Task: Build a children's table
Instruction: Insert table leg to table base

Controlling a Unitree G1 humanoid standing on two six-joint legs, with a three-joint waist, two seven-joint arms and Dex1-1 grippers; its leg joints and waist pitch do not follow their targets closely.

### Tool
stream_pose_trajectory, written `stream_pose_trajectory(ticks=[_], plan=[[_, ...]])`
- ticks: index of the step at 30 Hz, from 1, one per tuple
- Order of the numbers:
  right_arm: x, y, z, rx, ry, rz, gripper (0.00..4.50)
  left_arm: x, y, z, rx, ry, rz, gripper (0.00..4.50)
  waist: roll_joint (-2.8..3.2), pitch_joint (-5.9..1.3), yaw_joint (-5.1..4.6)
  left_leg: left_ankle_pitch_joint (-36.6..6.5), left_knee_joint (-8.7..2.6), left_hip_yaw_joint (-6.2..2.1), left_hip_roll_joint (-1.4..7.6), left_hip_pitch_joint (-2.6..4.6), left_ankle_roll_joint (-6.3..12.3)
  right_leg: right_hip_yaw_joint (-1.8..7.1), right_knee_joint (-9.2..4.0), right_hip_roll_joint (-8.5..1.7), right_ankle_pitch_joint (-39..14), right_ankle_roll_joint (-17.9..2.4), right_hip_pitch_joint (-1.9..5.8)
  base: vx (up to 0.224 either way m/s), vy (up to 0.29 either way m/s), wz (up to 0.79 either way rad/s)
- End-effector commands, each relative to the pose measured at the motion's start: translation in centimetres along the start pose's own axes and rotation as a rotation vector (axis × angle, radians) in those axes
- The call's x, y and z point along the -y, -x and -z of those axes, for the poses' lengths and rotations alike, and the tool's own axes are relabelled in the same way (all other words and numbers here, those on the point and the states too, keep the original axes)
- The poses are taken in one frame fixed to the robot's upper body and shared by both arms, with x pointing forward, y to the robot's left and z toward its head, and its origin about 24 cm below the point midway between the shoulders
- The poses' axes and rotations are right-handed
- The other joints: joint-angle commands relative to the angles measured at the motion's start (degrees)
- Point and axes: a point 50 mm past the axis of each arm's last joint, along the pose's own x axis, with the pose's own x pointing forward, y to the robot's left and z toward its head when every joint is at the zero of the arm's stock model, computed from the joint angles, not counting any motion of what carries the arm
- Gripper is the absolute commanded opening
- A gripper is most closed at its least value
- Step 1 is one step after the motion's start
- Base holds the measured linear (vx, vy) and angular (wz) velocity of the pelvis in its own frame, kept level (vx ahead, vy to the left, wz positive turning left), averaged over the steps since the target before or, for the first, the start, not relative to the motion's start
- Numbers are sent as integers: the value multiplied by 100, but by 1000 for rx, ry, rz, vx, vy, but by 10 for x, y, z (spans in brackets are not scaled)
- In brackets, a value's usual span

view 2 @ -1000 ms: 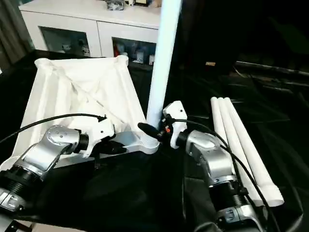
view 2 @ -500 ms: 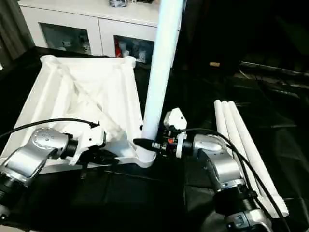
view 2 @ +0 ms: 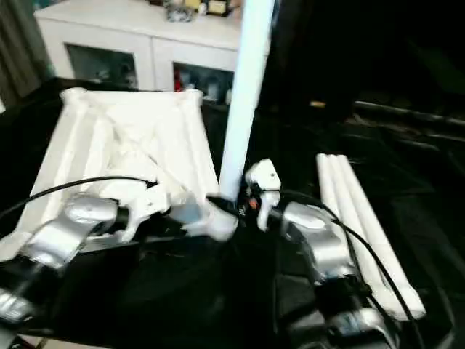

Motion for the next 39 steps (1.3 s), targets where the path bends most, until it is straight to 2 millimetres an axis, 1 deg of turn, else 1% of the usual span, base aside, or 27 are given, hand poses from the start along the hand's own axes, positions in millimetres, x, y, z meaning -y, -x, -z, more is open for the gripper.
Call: stream_pose_trajectory(ticks=[1, 2, 3, 4, 5, 6, 7, 9, 11, 12, 14, 17, 19, 21, 24, 28, 29, 30, 31, 32, 33, 34, 35, 36, 37, 38, 39], plan=[[10, 21, 61, -278, -98, 182, 187, -12, 4, -18, 64, -13, -71, 0, 115, -147, -46, -3145, -524, -205, 218, 107, -537, 135, -652, -392, -3300, -564, -47, -51, 32, -17], [15, 15, 64, -274, -136, 306, 187, -17, -1, -22, 63, 29, -117, 0, 101, -183, -93, -3043, -560, -221, 211, 39, -554, 110, -618, -380, -2924, -596, 17, -31, 37, -20], [18, 12, 65, -274, -154, 366, 187, -19, -3, -23, 58, 45, -142, 0, 117, -184, -100, -2977, -575, -226, 209, 30, -564, 108, -603, -378, -2789, -634, 10, -31, 37, -20], [20, 9, 65, -275, -168, 420, 187, -21, -5, -25, 53, 59, -166, 0, 132, -181, -129, -3008, -561, -211, 204, 46, -595, 111, -610, -374, -2623, -705, -28, 0, 0, 0], [21, 4, 66, -280, -179, 478, 187, -24, -8, -27, 46, 89, -199, 0, 140, -169, -173, -3188, -543, -203, 192, 87, -608, 96, -635, -357, -2681, -750, -65, -61, 21, -10], [21, 3, 66, -281, -180, 487, 187, -24, -9, -27, 45, 96, -205, 0, 138, -174, -172, -3290, -526, -208, 183, 106, -559, 81, -669, -365, -2789, -724, -57, -61, 21, -10], [22, -1, 65, -280, -192, 536, 187, -26, -11, -29, 35, 117, -239, 0, 172, -171, -170, -3323, -534, -215, 190, 106, -539, 81, -674, -371, -2763, -717, -57, 0, 0, 0], [23, -10, 63, -284, -212, 627, 187, -28, -17, -31, 15, 161, -285, 0, 164, -179, -210, -3341, -552, -215, 187, 83, -541, 60, -663, -351, -2620, -728, -48, 0, 0, 0], [23, -15, 61, -290, -209, 678, 187, -26, -21, -34, 9, 184, -303, 0, 174, -172, -218, -3435, -547, -211, 187, 109, -547, 38, -676, -352, -2592, -726, -70, 0, 0, 0], [22, -17, 60, -290, -210, 689, 187, -26, -22, -35, 8, 191, -304, 0, 146, -167, -221, -3474, -537, -201, 176, 109, -496, 16, -698, -353, -2636, -699, -73, 0, 0, 0], [20, -26, 56, -297, -194, 717, 187, -23, -26, -37, -2, 203, -306, 0, 136, -168, -241, -3416, -549, -205, 183, 81, -461, 1, -693, -377, -2591, -687, -62, 0, 0, 0], [19, -30, 54, -298, -178, 719, 187, -22, -27, -36, -6, 207, -310, 0, 122, -176, -240, -3394, -546, -192, 182, 86, -431, 6, -699, -380, -2518, -677, -81, 0, 0, 0], [17, -34, 52, -289, -180, 720, 187, -23, -26, -34, -12, 217, -319, 0, 104, -169, -237, -3400, -532, -172, 184, 112, -389, 21, -708, -388, -2532, -687, -118, 0, 0, 0], [16, -36, 51, -282, -187, 720, 187, -23, -25, -31, -18, 223, -326, 0, 95, -173, -243, -3332, -544, -173, 188, 84, -381, 23, -695, -382, -2448, -692, -95, 0, 0, 0], [16, -39, 48, -270, -185, 721, 187, -23, -23, -30, -23, 228, -329, 0, 101, -173, -244, -3304, -545, -157, 191, 88, -369, 34, -683, -377, -2334, -722, -108, 0, 0, 0], [17, -43, 41, -226, -210, 698, 187, -23, -23, -31, -25, 226, -324, 0, 104, -169, -255, -3347, -549, -159, 191, 92, -369, 31, -692, -373, -2399, -705, -115, 0, 0, 0], [18, -44, 38, -209, -218, 694, 222, -23, -23, -31, -25, 221, -322, 0, 106, -165, -259, -3330, -553, -160, 192, 82, -370, 33, -689, -371, -2370, -711, -113, 0, 0, 0], [19, -44, 36, -196, -215, 692, 243, -23, -22, -31, -24, 216, -321, 0, 108, -164, -259, -3343, -555, -159, 194, 85, -372, 32, -690, -369, -2363, -710, -116, 0, 0, 0], [19, -44, 36, -196, -215, 692, 243, -23, -22, -31, -24, 216, -321, 0, 109, -168, -260, -3350, -553, -158, 195, 92, -374, 33, -688, -368, -2343, -715, -121, 0, 0, 0], [20, -45, 32, -184, -210, 684, 257, -24, -22, -31, -24, 212, -320, 0, 105, -168, -261, -3342, -553, -155, 194, 89, -378, 35, -682, -364, -2306, -730, -122, 0, 0, 0], [21, -47, 27, -161, -201, 654, 260, -24, -21, -32, -24, 201, -320, 0, 134, -181, -259, -3296, -550, -147, 194, 86, -382, 44, -679, -368, -2193, -774, -113, 0, 0, 0], [23, -50, 16, -138, -175, 598, 270, -26, -19, -32, -22, 180, -321, 0, 136, -216, -223, -3091, -536, -124, 206, 78, -360, 63, -662, -379, -1858, -857, -98, 0, 0, 0], [23, -52, 13, -131, -169, 578, 281, -26, -19, -32, -22, 175, -321, 0, 98, -269, -209, -2544, -523, -99, 208, 3, -270, 69, -554, -361, -1197, -969, -4, 0, 0, 0], [24, -53, 5, -104, -163, 539, 281, -27, -17, -32, -22, 156, -324, 0, 116, -267, -194, -2129, -509, -68, 212, -34, -155, 62, -516, -335, -754, -1064, 4, 0, 0, 0], [24, -53, 5, -104, -163, 539, 294, -27, -17, -32, -22, 156, -324, 0, 117, -252, -193, -2097, -505, -50, 216, -28, -123, 57, -525, -330, -785, -1093, -21, 0, 0, 0], [25, -54, 0, -91, -149, 512, 294, -28, -16, -32, -22, 154, -325, 0, 110, -230, -192, -2239, -486, -26, 204, -13, -112, 58, -560, -336, -1137, -1111, -61, 0, 0, 0], [27, -53, -6, -77, -128, 482, 313, -28, -14, -32, -20, 140, -323, 0, 107, -248, -176, -2210, -476, -31, 201, -32, -125, 65, -567, -356, -1284, -1087, -37, 0, 0, 0]])
